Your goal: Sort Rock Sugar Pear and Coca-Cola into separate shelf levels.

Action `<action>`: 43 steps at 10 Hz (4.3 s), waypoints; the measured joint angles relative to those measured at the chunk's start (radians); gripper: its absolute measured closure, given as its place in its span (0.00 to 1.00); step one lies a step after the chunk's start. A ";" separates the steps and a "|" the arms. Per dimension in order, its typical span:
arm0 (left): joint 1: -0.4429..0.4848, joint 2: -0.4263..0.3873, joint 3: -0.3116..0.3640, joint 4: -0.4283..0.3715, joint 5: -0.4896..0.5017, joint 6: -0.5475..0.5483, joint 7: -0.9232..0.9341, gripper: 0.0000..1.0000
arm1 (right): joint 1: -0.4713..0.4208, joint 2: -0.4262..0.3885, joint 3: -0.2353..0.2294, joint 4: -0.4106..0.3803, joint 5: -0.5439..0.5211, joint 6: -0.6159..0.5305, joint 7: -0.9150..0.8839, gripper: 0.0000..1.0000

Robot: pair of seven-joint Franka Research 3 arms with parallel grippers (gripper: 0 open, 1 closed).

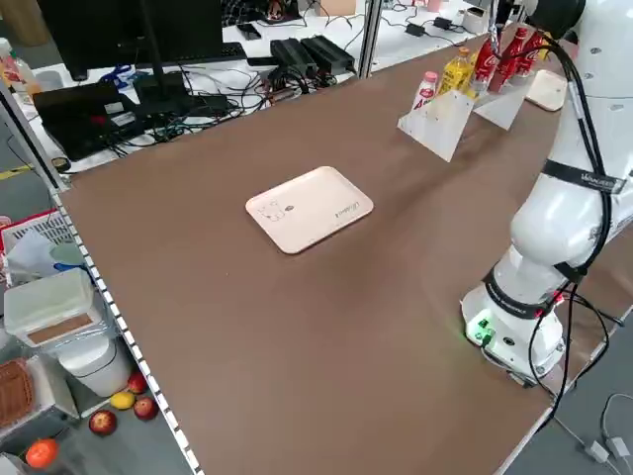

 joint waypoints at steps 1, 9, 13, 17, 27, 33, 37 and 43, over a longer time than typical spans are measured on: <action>-0.012 0.015 0.000 0.000 0.012 0.000 0.000 0.67 | 0.016 0.000 0.000 0.025 0.007 -0.006 0.024 0.66; -0.031 0.039 0.001 0.003 0.069 0.000 0.000 0.67 | 0.154 0.170 0.027 0.173 0.011 0.004 0.227 0.66; -0.020 0.039 0.003 0.005 0.069 0.000 0.000 0.67 | 0.171 0.208 0.027 0.223 -0.001 0.000 0.261 0.66; -0.008 0.039 0.003 0.027 0.069 -0.001 0.000 0.12 | 0.179 0.254 0.024 0.282 -0.015 -0.011 0.282 0.66; 0.238 -0.015 -0.002 0.112 0.061 -0.126 0.259 0.00 | 0.202 0.352 0.009 0.359 -0.010 0.010 0.298 0.66; 0.584 -0.071 -0.001 0.108 0.025 -0.214 0.676 0.00 | 0.216 0.387 0.007 0.346 -0.033 0.066 0.306 0.66; 0.685 -0.047 0.001 0.100 0.012 -0.213 0.859 0.00 | 0.232 0.401 0.007 0.294 -0.043 0.102 0.320 0.66; 0.792 -0.040 0.002 0.103 -0.035 -0.211 1.105 0.00 | 0.261 0.411 0.008 0.235 -0.050 0.178 0.342 0.66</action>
